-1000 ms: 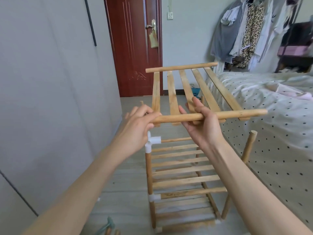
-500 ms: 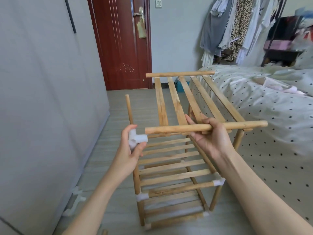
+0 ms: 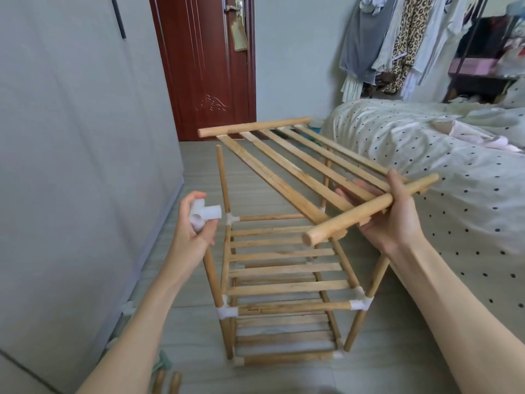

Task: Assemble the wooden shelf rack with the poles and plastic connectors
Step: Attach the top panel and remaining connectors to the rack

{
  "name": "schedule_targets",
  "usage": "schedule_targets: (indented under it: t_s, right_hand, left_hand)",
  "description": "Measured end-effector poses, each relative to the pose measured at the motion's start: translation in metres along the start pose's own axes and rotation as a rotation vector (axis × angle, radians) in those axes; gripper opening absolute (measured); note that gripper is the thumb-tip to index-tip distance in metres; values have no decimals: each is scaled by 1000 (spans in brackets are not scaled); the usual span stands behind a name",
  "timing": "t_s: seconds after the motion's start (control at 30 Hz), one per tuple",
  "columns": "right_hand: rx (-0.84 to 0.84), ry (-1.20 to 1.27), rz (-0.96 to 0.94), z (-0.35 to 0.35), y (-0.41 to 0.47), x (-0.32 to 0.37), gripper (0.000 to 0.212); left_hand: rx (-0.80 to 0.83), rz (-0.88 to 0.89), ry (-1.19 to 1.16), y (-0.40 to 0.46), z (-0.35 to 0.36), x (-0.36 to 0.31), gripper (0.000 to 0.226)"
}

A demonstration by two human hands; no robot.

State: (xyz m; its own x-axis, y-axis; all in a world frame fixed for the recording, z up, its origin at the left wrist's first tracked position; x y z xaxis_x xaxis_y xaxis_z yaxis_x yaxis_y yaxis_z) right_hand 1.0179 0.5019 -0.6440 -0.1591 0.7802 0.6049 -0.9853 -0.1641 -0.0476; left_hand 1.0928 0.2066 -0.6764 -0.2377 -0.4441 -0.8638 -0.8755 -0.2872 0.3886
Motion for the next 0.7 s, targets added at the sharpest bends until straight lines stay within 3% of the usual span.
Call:
schedule_targets:
  t_s: [0.13,0.23,0.33,0.4,0.53,0.63,0.7]
  right_hand:
    - [4,-32,-4,-5,0,2,51]
    - [7,-111,3,-7,2,-1,33]
    - [13,-106,21,-5,5,3,33]
    - [40,-93,69,-1,6,4,38]
    - [70,-90,115,6,8,4,39]
    - [39,-111,77,5,11,7,44]
    - [33,-81,62,4,13,9,55]
  left_hand:
    - [63,-38,-164,-1,-4,0,54]
    - [-136,-173,-504,8,-23,-1,55]
    - [-336,-288,-451,22,-46,-3,68]
    - [-313,-335,-507,29,-52,-5,73]
    - [-157,-211,-997,37,-58,-32,77]
    - [-157,-259,-1145,45,-64,-40,62]
    - [-170,-332,-1022,48,-62,-39,27]
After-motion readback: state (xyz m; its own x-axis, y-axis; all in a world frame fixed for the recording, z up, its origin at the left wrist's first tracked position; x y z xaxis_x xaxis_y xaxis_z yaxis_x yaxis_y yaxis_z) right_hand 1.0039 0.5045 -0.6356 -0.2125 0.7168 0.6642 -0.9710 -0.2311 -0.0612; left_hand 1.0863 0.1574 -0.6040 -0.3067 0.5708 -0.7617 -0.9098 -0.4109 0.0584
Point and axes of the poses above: each hand's wrist, its own y-axis towards the middle knuckle, its own z-axis out of the palm, x = y × z, the point moved 5 cm from there along y, towards the middle knuckle, and after that the axes turned 10 degrees about y, right-handed, at the moved point
